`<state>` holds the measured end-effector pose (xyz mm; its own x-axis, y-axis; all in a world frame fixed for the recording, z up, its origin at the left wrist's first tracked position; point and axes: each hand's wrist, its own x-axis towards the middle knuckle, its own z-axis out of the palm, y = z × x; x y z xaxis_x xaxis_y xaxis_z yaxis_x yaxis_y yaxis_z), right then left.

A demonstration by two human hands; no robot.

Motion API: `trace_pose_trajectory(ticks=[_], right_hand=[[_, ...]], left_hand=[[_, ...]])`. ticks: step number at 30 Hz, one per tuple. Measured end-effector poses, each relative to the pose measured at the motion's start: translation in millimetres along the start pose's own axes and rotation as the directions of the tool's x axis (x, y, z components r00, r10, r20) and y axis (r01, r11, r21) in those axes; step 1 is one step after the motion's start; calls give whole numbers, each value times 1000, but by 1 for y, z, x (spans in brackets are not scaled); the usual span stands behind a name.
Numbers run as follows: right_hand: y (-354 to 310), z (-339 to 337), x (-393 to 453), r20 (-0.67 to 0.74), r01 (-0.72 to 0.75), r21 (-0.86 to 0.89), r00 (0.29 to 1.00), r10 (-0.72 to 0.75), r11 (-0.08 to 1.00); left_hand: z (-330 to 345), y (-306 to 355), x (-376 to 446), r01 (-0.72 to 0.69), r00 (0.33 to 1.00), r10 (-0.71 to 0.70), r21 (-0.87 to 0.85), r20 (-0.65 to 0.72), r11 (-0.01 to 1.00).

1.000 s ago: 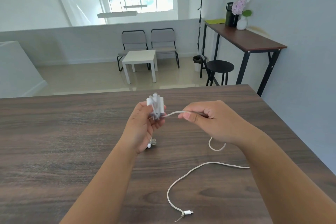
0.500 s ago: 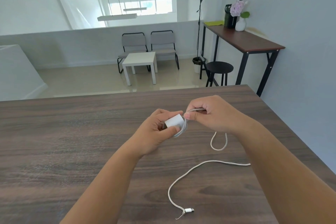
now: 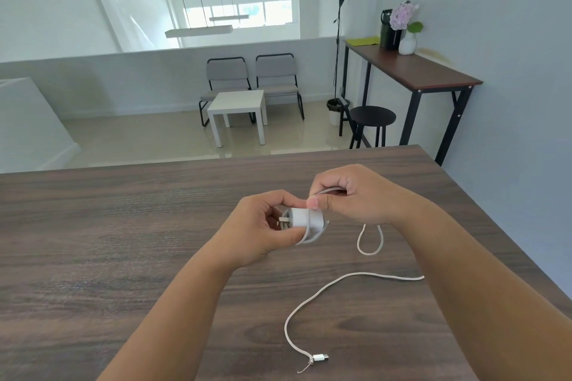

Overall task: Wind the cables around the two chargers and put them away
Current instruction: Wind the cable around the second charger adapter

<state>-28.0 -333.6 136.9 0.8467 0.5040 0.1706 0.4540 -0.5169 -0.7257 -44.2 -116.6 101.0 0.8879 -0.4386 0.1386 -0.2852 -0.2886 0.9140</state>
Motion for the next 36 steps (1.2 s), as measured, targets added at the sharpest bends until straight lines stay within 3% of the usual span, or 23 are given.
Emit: trace_pose_trajectory(ticks=[5,8,10,14,16,18,21,24,28,36], right_hand=[[10,3,5,-35,8,264,999,2,964],[25,16,8,-23,-50,543,997,74,838],[32,30,8,4,-108,588,991,131,801],[36,57,3,-84,-149,500,972,219,853],[32,66,-3,-166,-112,265,973,159,958],[23,72,-8,-174,-101,51,979,108,994],[4,66,-13,-103,-72,-248,994,48,966],[-9,45,-11,-80,-22,-410,997,-11,912],[-14,17,-6,-64,-25,-417,998,-1,908],[2,-7,3,-98,-26,-221,995,4,975]], left_hand=[[-3,3,-6,-66,998,66,4,-9,998],[1,5,-5,-127,992,123,-129,-38,984],[2,5,-3,-161,984,139,-223,-112,961],[5,4,4,-180,943,90,-264,-321,948],[7,2,7,-167,905,51,-242,-423,956],[10,-2,11,-176,869,52,-209,-492,962],[13,-14,18,-188,819,246,163,-519,968],[13,-23,22,-204,828,386,423,-407,883],[11,-27,22,-230,853,412,479,-319,847],[6,-21,16,-255,920,322,280,-225,925]])
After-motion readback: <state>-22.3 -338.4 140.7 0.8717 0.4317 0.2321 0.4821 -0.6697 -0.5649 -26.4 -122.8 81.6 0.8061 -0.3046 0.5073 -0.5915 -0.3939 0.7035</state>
